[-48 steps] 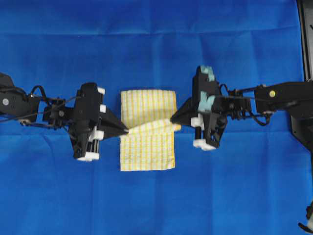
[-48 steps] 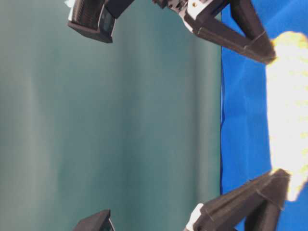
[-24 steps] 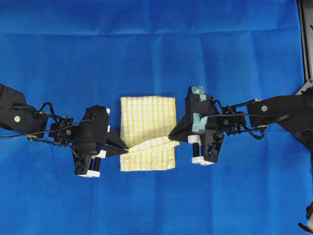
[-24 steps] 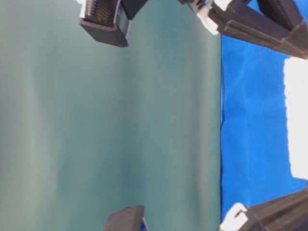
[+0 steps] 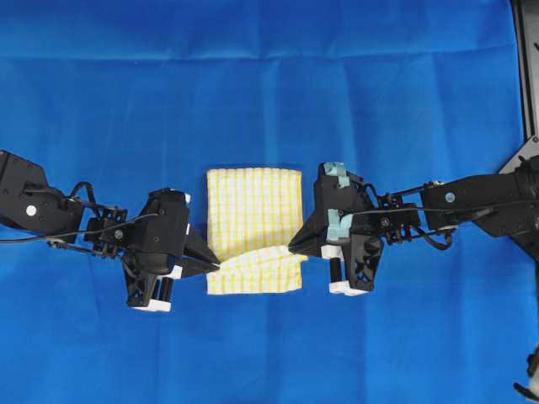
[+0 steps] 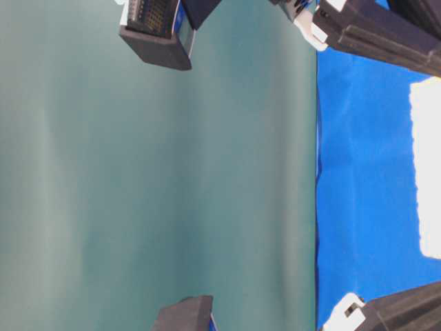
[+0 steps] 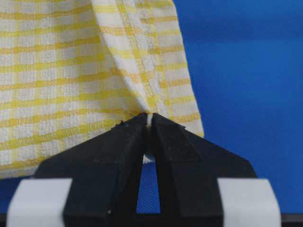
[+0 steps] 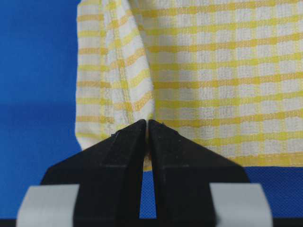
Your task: Fold the yellow towel.
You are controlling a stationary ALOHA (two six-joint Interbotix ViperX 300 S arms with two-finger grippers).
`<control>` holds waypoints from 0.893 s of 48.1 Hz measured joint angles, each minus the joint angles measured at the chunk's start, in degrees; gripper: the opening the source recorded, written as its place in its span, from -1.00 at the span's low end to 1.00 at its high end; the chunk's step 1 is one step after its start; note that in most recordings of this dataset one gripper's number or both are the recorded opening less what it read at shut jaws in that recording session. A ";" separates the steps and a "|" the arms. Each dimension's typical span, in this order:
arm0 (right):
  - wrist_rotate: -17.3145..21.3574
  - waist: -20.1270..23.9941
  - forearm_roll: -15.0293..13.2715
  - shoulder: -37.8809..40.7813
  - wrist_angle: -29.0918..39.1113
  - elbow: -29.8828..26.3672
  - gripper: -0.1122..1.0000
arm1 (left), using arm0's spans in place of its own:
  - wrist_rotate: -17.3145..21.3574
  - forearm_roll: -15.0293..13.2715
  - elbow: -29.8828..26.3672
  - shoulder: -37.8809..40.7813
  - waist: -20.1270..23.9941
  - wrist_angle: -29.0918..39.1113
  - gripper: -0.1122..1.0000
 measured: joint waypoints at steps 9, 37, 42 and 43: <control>0.00 0.44 0.00 0.00 0.53 -0.26 -0.75 | 0.00 0.09 -0.97 0.18 -0.18 0.00 -0.71; -0.44 1.76 -0.35 -4.92 8.35 -2.02 0.40 | 0.44 0.09 0.79 -11.60 0.62 16.52 0.15; -0.44 1.76 -1.14 -10.20 12.04 -0.62 0.41 | 0.44 0.09 3.25 -17.58 0.62 18.46 0.16; -0.44 1.76 -1.49 -11.51 12.66 -0.09 0.41 | 0.35 0.09 3.96 -19.25 0.53 18.46 0.16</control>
